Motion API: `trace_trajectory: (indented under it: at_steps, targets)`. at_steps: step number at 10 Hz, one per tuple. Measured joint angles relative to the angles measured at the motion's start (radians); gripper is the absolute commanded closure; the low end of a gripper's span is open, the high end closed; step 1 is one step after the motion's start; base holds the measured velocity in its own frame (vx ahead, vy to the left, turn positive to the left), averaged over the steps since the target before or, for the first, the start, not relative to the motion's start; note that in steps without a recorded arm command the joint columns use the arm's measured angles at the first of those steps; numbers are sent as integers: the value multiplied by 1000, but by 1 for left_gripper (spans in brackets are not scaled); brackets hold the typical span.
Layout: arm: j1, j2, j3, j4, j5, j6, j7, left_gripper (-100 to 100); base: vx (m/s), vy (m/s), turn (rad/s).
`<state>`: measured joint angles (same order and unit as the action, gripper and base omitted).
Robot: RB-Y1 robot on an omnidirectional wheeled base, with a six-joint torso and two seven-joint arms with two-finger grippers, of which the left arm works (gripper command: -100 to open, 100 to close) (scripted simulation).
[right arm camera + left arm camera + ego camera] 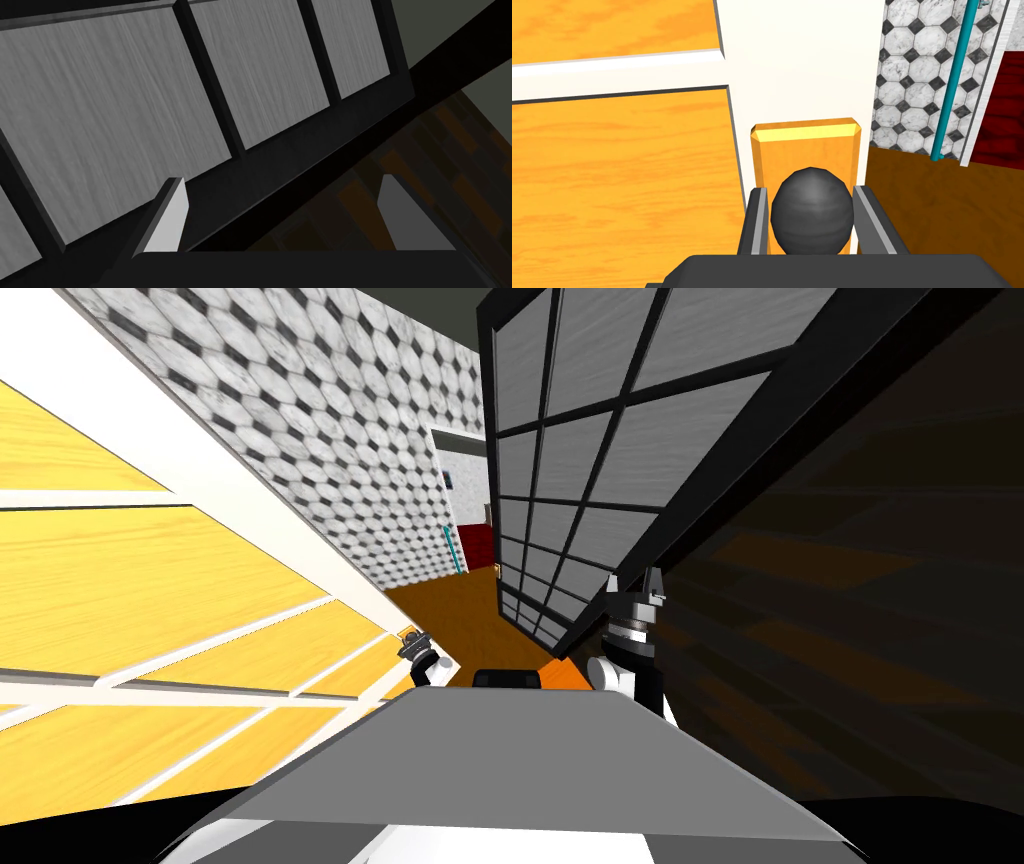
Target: Push the door open
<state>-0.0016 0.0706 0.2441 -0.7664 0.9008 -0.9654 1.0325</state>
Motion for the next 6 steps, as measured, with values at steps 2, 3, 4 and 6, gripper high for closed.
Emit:
trace_trajectory:
  at_steps: [2, 3, 4, 6]
  targets:
    - [-11, 5, 20, 26, 13, -15, 3, 100, 140, 25, 38]
    - [-11, 8, 22, 28, 14, -18, 5, 100, 119, 93, -11]
    - [-16, 3, 33, 35, 24, -25, -3, 100, 124, 137, -21]
    - [-18, -8, 52, 30, 42, -39, -25, 100, 109, 165, -20]
